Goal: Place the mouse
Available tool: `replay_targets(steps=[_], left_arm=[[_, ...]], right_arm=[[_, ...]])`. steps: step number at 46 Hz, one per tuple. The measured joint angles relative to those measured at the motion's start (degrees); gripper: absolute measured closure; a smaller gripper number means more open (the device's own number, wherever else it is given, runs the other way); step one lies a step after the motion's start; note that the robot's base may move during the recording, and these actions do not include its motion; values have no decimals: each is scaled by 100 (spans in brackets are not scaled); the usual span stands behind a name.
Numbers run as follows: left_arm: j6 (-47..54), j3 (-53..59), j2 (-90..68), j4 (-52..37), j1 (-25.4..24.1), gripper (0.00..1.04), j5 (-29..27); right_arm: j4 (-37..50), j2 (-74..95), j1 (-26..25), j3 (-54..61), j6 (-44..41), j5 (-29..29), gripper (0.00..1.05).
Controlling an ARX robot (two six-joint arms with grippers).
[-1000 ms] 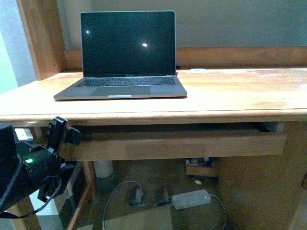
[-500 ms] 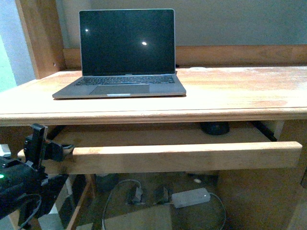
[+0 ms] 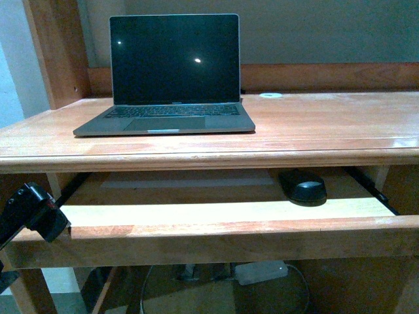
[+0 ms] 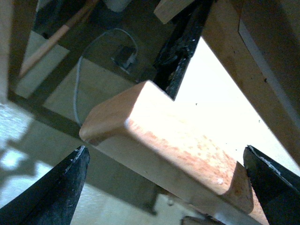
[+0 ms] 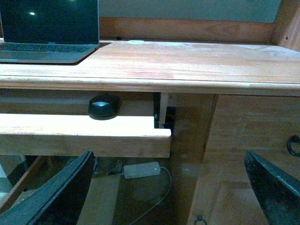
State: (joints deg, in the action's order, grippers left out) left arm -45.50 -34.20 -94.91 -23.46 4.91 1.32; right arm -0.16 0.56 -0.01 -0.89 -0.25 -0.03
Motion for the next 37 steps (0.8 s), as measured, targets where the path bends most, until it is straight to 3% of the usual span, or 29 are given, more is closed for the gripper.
replay_targets(steps=[16, 25, 34, 37], left_arm=[[2371, -28, 957, 1528, -46, 6, -221], [3742, 199, 1626, 1668, -367, 6, -162], [4470, 308, 2979, 470, -883, 6, 409], [4498, 535, 3195, -918, -817, 17, 216]], right_arm=[[0, 0, 0, 0, 0, 0, 7], [2, 0, 0, 0, 0, 0, 7], [0, 0, 0, 0, 0, 0, 7], [2, 0, 0, 0, 0, -2, 7]])
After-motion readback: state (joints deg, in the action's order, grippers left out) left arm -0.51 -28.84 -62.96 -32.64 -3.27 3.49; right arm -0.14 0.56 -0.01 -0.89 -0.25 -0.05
